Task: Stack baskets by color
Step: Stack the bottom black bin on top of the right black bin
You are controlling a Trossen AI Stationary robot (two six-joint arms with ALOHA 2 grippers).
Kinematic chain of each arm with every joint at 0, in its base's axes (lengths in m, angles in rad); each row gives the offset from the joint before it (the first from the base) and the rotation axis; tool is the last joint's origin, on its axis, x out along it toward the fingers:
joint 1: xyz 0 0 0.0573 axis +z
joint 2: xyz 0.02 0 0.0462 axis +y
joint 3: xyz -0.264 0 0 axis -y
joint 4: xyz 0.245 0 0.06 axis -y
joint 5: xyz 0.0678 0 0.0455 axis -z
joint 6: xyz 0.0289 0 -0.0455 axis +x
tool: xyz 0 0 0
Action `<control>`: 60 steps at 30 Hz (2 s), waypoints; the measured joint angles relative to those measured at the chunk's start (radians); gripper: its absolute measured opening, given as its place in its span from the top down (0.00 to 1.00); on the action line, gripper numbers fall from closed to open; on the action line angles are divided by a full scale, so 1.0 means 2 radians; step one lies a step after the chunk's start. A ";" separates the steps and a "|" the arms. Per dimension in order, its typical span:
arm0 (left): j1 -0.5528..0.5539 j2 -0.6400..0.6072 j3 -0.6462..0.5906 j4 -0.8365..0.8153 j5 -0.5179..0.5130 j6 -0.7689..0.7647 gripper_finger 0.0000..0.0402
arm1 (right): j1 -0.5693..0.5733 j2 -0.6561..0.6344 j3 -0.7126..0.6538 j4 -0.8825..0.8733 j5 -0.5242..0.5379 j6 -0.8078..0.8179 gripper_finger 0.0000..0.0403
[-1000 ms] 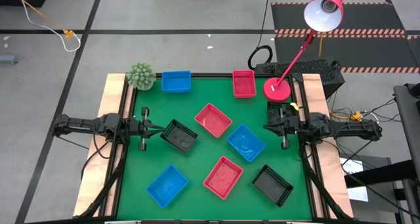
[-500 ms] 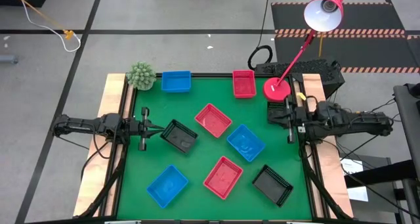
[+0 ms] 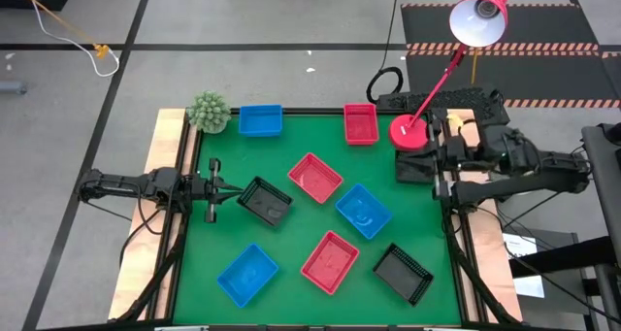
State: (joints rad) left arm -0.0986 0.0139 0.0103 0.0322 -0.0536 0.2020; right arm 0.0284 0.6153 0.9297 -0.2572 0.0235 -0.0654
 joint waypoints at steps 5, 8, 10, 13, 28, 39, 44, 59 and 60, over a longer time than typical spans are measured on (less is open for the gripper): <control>0.000 0.000 0.000 0.000 0.000 0.000 0.92 | 0.000 0.042 0.078 -0.067 0.000 0.000 1.00; 0.000 0.000 0.000 0.000 0.000 0.000 0.92 | 0.000 0.066 0.121 -0.093 0.000 0.000 1.00; 0.000 0.000 0.000 0.000 0.000 0.000 0.92 | 0.000 0.080 0.144 -0.103 0.000 0.000 1.00; 0.000 0.000 0.000 0.000 0.000 0.000 0.92 | 0.000 0.099 0.175 -0.112 0.000 0.000 1.00; 0.000 0.000 0.000 0.001 0.000 0.002 0.92 | 0.000 0.146 0.215 -0.135 0.000 0.023 1.00; 0.000 0.000 0.000 0.021 0.000 -0.022 0.92 | 0.000 0.150 0.215 -0.136 0.004 0.009 1.00; 0.000 0.000 0.000 0.041 0.000 -0.086 0.92 | 0.000 0.150 0.215 -0.136 0.004 -0.003 1.00; 0.000 0.056 0.091 0.028 -0.046 -0.160 0.92 | 0.000 0.150 0.215 -0.182 0.004 -0.005 1.00; 0.000 0.068 0.108 0.013 -0.047 -0.159 0.92 | 0.000 0.150 0.215 -0.183 0.004 -0.005 1.00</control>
State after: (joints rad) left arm -0.0987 0.1497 0.2257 0.0575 -0.1468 -0.1158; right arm 0.0277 0.9157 1.3602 -0.6228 0.0322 -0.0759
